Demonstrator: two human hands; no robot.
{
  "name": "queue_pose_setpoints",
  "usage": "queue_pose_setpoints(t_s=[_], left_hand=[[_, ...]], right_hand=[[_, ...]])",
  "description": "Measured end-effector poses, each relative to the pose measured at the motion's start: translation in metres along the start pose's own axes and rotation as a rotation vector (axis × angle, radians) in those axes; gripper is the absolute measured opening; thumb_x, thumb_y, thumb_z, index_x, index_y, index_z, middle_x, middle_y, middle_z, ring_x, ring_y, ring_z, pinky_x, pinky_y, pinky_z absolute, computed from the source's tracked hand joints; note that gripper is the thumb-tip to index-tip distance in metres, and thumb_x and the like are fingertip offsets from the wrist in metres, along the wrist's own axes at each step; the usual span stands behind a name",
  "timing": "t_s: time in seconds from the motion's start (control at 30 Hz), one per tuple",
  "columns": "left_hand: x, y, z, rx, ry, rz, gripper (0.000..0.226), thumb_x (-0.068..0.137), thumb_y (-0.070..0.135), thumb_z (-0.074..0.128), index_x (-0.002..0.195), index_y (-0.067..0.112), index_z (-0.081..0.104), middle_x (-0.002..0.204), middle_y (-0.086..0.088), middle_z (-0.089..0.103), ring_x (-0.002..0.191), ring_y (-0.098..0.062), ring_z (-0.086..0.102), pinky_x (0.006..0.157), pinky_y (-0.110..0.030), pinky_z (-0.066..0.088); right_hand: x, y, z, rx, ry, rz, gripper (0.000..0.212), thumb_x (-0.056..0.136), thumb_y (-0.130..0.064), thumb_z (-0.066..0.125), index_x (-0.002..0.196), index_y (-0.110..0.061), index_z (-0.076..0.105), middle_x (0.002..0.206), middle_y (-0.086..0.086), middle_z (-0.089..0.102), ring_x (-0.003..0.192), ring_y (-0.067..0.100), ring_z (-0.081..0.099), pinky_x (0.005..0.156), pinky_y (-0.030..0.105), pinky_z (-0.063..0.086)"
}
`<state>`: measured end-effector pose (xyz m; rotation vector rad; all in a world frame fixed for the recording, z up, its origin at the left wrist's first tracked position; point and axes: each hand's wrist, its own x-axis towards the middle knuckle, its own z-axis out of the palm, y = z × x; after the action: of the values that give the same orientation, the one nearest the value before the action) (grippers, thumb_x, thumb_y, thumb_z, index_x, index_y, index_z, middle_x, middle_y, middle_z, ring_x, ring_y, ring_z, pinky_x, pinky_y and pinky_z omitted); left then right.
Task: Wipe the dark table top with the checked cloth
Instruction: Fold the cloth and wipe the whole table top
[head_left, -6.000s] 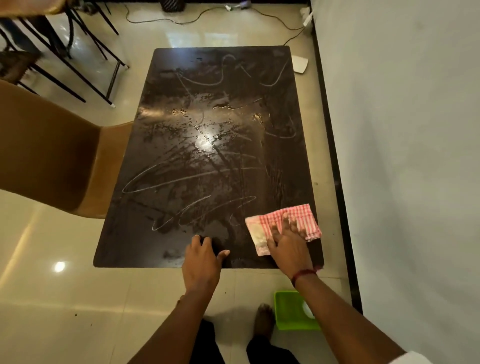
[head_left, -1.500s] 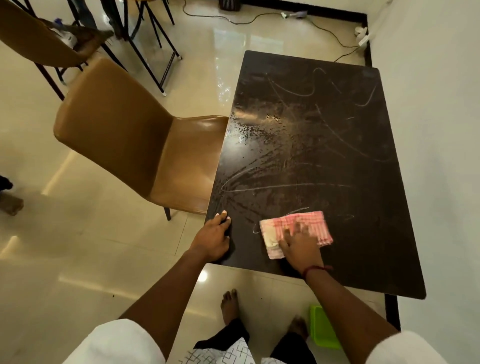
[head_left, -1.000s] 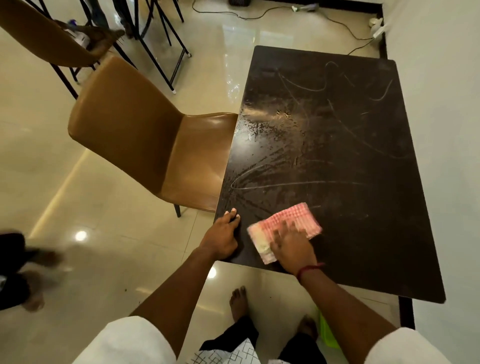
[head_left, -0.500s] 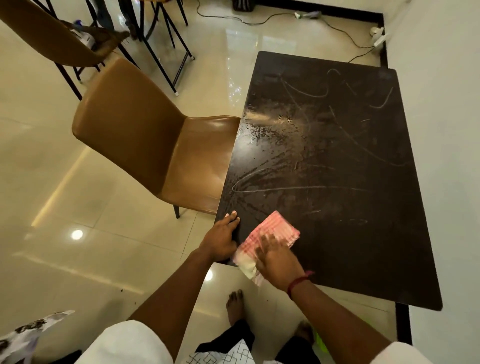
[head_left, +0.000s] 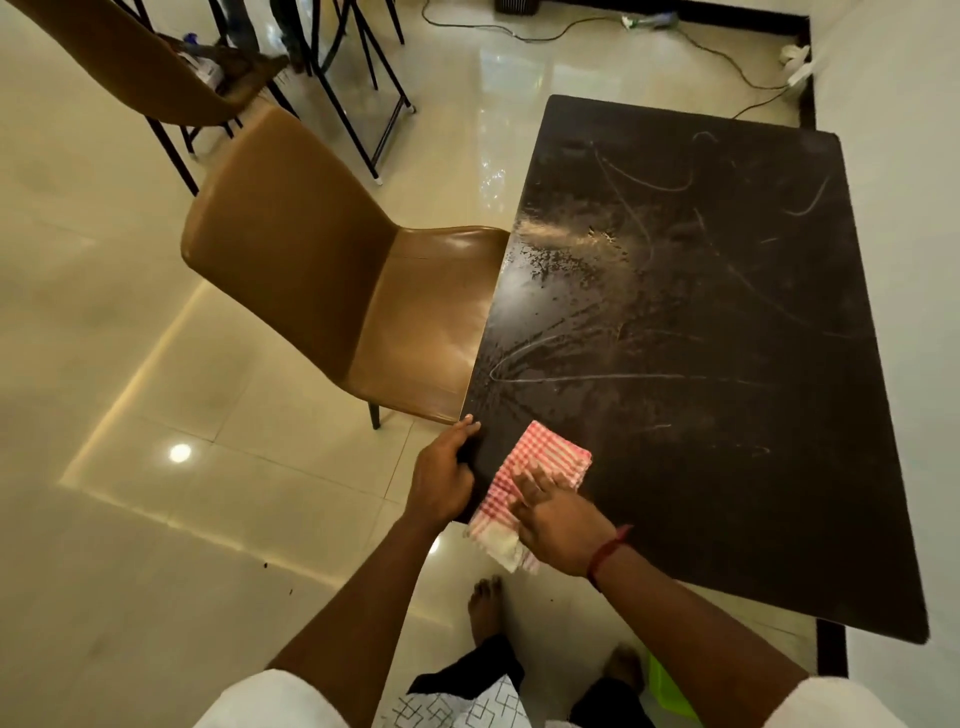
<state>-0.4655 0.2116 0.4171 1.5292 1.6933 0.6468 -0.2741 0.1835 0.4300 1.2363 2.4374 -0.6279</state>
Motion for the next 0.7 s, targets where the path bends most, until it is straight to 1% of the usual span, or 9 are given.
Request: queue_pose_setpoints(t_s=[0.07, 0.13, 0.2, 0.27, 0.37, 0.43, 0.5, 0.6, 0.7], left_hand=[[-0.003, -0.008, -0.001, -0.051, 0.025, -0.041, 0.055, 0.083, -0.013, 0.048, 0.133, 0.007, 0.056, 0.138, -0.009, 0.057, 0.13, -0.024, 0.051, 0.111, -0.04, 0.04], [-0.003, -0.014, -0.003, -0.104, 0.012, -0.077, 0.056, 0.084, -0.012, 0.045, 0.136, 0.008, 0.054, 0.138, -0.008, 0.057, 0.129, -0.022, 0.052, 0.11, -0.04, 0.042], [0.0, -0.016, -0.006, -0.213, -0.001, -0.143, 0.056, 0.086, -0.013, 0.043, 0.137, 0.009, 0.053, 0.137, -0.003, 0.057, 0.127, -0.018, 0.052, 0.11, -0.037, 0.042], [0.008, -0.014, -0.01, -0.392, 0.016, -0.295, 0.052, 0.089, -0.014, 0.044, 0.136, 0.007, 0.054, 0.134, -0.002, 0.06, 0.124, -0.016, 0.055, 0.108, -0.036, 0.043], [0.018, -0.011, -0.019, -0.728, 0.021, -0.534, 0.044, 0.093, -0.013, 0.043, 0.132, 0.001, 0.055, 0.122, -0.008, 0.066, 0.115, -0.021, 0.061, 0.102, -0.036, 0.048], [0.024, -0.008, -0.025, -0.81, 0.007, -0.61, 0.035, 0.098, -0.002, 0.041, 0.128, 0.003, 0.058, 0.114, -0.009, 0.068, 0.11, -0.023, 0.063, 0.097, -0.036, 0.05], [0.025, -0.008, -0.028, -0.82, -0.021, -0.635, 0.033, 0.101, 0.01, 0.038, 0.125, 0.005, 0.06, 0.111, -0.008, 0.069, 0.109, -0.023, 0.064, 0.099, -0.039, 0.049], [0.027, -0.007, -0.031, -0.851, -0.063, -0.644, 0.032, 0.1, 0.011, 0.036, 0.118, 0.009, 0.063, 0.111, -0.007, 0.069, 0.112, -0.025, 0.062, 0.104, -0.042, 0.045], [0.026, -0.006, -0.031, -0.865, -0.055, -0.641, 0.034, 0.1, 0.012, 0.035, 0.119, 0.011, 0.062, 0.116, -0.007, 0.068, 0.112, -0.023, 0.061, 0.1, -0.04, 0.046]], right_hand=[[0.007, 0.013, -0.009, -0.005, 0.007, 0.001, 0.046, 0.101, -0.034, 0.034, 0.141, -0.016, 0.043, 0.158, 0.011, 0.022, 0.144, 0.033, 0.019, 0.115, 0.044, 0.021], [0.02, 0.027, -0.018, 0.027, 0.019, 0.138, 0.044, 0.1, -0.032, 0.034, 0.14, -0.015, 0.044, 0.156, 0.013, 0.025, 0.142, 0.033, 0.023, 0.111, 0.044, 0.027], [0.033, 0.035, -0.022, 0.072, 0.042, 0.292, 0.044, 0.099, -0.031, 0.036, 0.138, -0.014, 0.046, 0.157, 0.015, 0.021, 0.142, 0.037, 0.021, 0.111, 0.046, 0.027], [0.039, 0.026, -0.018, 0.076, 0.071, 0.343, 0.042, 0.098, -0.03, 0.037, 0.133, -0.013, 0.051, 0.157, 0.017, 0.021, 0.141, 0.04, 0.022, 0.112, 0.048, 0.026], [0.035, -0.019, 0.0, 0.103, 0.068, 0.196, 0.041, 0.098, -0.028, 0.037, 0.133, -0.012, 0.051, 0.157, 0.017, 0.022, 0.144, 0.038, 0.017, 0.116, 0.05, 0.016], [0.03, -0.045, 0.007, 0.108, 0.06, 0.049, 0.042, 0.098, -0.029, 0.04, 0.135, -0.011, 0.051, 0.157, 0.015, 0.021, 0.146, 0.035, 0.011, 0.118, 0.05, 0.009], [0.033, -0.044, 0.003, 0.099, 0.04, -0.028, 0.044, 0.099, -0.033, 0.038, 0.137, -0.014, 0.049, 0.158, 0.011, 0.02, 0.146, 0.034, 0.012, 0.118, 0.048, 0.011], [0.047, -0.013, -0.016, 0.099, 0.053, -0.009, 0.042, 0.101, -0.036, 0.033, 0.136, -0.019, 0.049, 0.155, 0.006, 0.03, 0.143, 0.032, 0.023, 0.114, 0.044, 0.025], [0.064, 0.015, -0.031, 0.056, 0.072, 0.161, 0.042, 0.1, -0.034, 0.033, 0.134, -0.017, 0.051, 0.156, 0.01, 0.028, 0.142, 0.033, 0.023, 0.11, 0.045, 0.027]])
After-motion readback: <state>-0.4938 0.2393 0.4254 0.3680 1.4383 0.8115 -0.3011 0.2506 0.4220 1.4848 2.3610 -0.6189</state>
